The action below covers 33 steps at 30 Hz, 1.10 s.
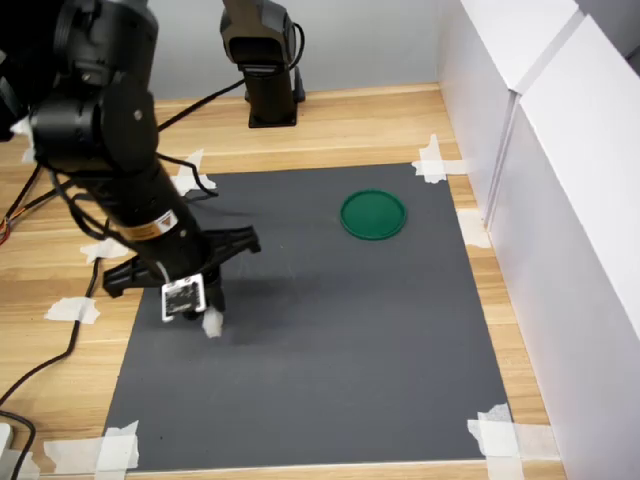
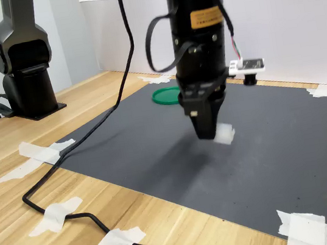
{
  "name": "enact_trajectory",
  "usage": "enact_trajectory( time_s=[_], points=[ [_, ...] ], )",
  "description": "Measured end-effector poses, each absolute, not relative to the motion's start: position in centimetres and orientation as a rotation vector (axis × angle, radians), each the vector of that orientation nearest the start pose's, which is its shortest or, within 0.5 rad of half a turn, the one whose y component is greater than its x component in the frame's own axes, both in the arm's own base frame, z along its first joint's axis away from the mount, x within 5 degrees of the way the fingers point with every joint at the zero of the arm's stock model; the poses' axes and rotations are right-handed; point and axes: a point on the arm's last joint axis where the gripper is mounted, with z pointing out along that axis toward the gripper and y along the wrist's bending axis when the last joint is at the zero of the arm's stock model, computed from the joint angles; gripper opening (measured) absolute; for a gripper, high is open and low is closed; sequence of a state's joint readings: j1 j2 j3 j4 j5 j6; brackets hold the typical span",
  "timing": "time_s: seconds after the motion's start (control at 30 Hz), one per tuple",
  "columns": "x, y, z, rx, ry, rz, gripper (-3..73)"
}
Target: Grasp a white terminal and put it on the green lid.
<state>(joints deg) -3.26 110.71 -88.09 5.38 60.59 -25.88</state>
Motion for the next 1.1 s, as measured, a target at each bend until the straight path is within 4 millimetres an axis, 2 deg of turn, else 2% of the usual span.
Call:
enact_trajectory(
  time_s=[0.2, 0.4, 0.5, 0.63, 0.8, 0.93, 1.1],
  points=[
    [37.1, 3.8, 24.0, -0.699, 2.863, 0.113, 6.6],
    [32.7, 8.8, 23.4, -0.923, 2.862, 0.171, 6.6],
    [30.5, 10.6, 23.1, -1.007, 2.841, 0.194, 6.6],
    [28.8, 11.5, 23.1, -1.041, 2.798, 0.205, 6.6],
    [27.5, 11.1, 23.2, -1.038, 2.798, 0.210, 6.6],
    [26.6, 10.8, 21.9, -1.067, 2.832, 0.213, 6.6],
    [26.2, 10.7, 21.0, -1.122, 2.800, 0.210, 6.6]
  ],
)
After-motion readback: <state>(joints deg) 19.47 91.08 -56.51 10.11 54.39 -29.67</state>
